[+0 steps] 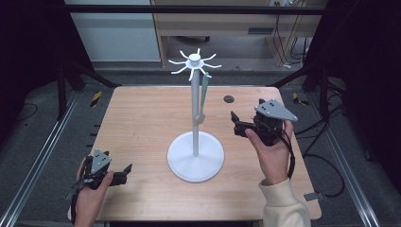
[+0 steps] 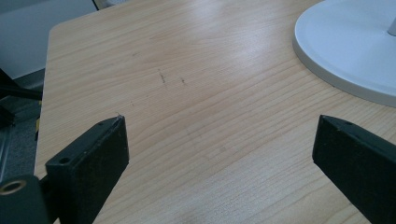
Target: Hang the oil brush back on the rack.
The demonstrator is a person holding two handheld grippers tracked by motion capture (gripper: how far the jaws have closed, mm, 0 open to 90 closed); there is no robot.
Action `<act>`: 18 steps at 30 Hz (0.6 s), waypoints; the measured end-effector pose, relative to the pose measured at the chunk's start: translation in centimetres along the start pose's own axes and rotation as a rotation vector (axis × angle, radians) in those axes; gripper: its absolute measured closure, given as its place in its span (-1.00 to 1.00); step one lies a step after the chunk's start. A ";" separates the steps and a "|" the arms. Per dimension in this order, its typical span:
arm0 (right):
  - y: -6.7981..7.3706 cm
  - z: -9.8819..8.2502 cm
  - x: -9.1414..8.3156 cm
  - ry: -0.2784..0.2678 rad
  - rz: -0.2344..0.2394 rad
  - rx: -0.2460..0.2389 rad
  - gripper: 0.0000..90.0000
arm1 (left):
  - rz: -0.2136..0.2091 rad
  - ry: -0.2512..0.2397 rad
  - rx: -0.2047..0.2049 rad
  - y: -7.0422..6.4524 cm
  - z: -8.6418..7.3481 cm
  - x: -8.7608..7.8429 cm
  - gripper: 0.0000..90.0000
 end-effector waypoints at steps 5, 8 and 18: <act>-1.5 -1.7 0.3 0.042 -0.002 0.044 -0.86 | 0.003 -0.001 -0.001 0.1 0.0 0.0 -0.93; -2.3 -2.9 0.5 0.072 -0.008 0.072 -0.86 | 0.003 -0.002 -0.001 0.1 0.0 -0.1 -0.93; -3.9 -6.9 1.9 0.193 -0.034 0.109 -0.84 | -0.006 -0.004 0.005 0.0 0.0 -0.1 -0.93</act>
Point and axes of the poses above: each handheld gripper's, and its own axes: x roughly forward along the jaws, z roughly out of its top, y roughly to its left, the point moved 5 cm from there along x, roughly forward along the jaws, and after that the axes turned 14 degrees about -x, right-handed, at the moved point
